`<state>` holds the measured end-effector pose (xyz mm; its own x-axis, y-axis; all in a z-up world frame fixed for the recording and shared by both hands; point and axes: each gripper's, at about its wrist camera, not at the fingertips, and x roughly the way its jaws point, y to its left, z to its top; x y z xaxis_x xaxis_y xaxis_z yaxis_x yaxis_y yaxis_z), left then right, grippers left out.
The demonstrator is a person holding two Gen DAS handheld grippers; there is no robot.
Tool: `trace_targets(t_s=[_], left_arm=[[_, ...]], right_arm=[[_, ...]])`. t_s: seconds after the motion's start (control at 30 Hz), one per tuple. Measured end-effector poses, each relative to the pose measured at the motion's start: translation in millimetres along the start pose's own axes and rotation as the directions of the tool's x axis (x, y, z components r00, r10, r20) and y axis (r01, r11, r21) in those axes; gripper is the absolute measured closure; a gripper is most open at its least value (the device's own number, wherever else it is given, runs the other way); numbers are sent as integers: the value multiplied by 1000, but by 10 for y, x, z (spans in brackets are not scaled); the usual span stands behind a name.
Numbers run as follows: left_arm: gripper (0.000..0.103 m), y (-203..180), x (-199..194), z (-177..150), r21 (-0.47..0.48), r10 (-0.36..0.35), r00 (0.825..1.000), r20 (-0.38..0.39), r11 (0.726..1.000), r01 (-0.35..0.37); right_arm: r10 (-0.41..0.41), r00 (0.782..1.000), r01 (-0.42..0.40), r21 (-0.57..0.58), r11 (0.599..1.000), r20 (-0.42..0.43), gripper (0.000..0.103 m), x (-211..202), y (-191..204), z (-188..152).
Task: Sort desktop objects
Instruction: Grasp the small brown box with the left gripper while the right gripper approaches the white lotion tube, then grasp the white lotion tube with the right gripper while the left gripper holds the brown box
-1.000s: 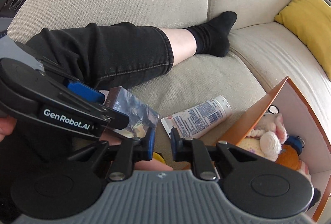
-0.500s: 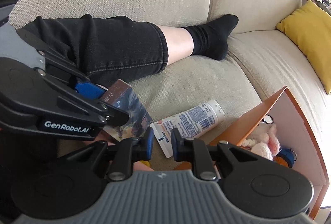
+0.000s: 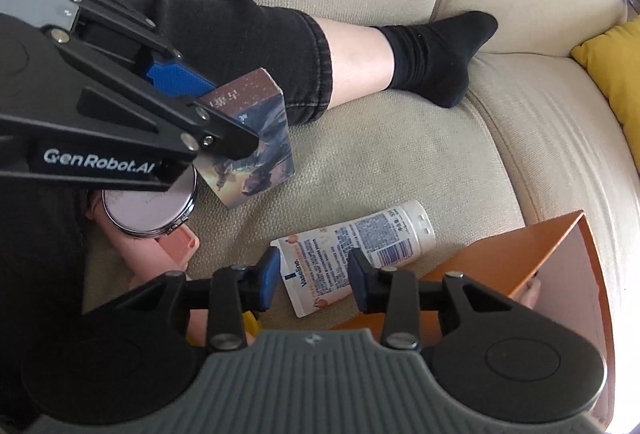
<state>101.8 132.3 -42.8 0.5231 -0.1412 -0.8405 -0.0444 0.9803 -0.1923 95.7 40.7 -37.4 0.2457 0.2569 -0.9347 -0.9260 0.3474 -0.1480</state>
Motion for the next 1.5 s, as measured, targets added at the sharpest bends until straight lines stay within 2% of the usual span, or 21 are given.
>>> trace_targets(t_s=[0.27, 0.37, 0.43, 0.57, 0.77, 0.97, 1.1, 1.17, 1.23, 1.3, 1.37, 1.4, 1.43, 1.5], left_arm=[[77, 156, 84, -21, -53, -49, 999, 4, 997, 49], [77, 162, 84, -32, -53, -57, 998, 12, 997, 58], [77, 188, 86, -47, -63, -65, 998, 19, 996, 66], [77, 223, 86, -57, -75, -79, 997, 28, 994, 81], [77, 219, 80, -80, -61, -81, 996, 45, 995, 83], [77, 184, 71, -123, -16, -75, 995, 58, 997, 76], [77, 182, 86, -146, -1, -68, 995, 66, 998, 68], [76, 166, 101, -154, 4, -64, 996, 70, 998, 64], [76, 172, 102, -153, 3, -64, 995, 73, 998, 64], [76, 182, 108, -160, -2, -67, 995, 76, 998, 67], [76, 179, 132, -166, 0, -66, 995, 78, 998, 66], [76, 182, 140, -162, -3, -67, 995, 79, 998, 67], [76, 186, 144, -159, -6, -68, 994, 80, 998, 69], [76, 209, 143, -167, -8, -69, 994, 80, 998, 70]], right_arm=[[15, 996, -17, -21, 1000, -88, 58, 245, -53, 117], [-16, 993, 11, -50, 999, -120, 56, 297, -10, 182], [-30, 990, 19, -76, 997, -140, 50, 352, 21, 216], [-29, 978, 2, -128, 992, -207, 46, 468, 122, 257], [-69, 959, 37, -120, 992, -274, 35, 595, 123, 380], [-90, 951, 64, -98, 993, -296, 20, 721, 140, 479], [-109, 948, 82, -101, 991, -299, 19, 768, 144, 493], [-125, 949, 100, -97, 990, -288, 21, 770, 137, 488], [-161, 950, 137, -104, 985, -268, 35, 750, 139, 483], [-159, 955, 137, -105, 985, -249, 37, 725, 135, 462], [-164, 962, 144, -104, 984, -218, 49, 684, 143, 443], [-164, 961, 145, -99, 984, -221, 80, 684, 136, 434], [-159, 957, 144, -75, 987, -244, 101, 710, 103, 416], [-146, 963, 136, -58, 989, -227, 103, 701, 65, 385]])
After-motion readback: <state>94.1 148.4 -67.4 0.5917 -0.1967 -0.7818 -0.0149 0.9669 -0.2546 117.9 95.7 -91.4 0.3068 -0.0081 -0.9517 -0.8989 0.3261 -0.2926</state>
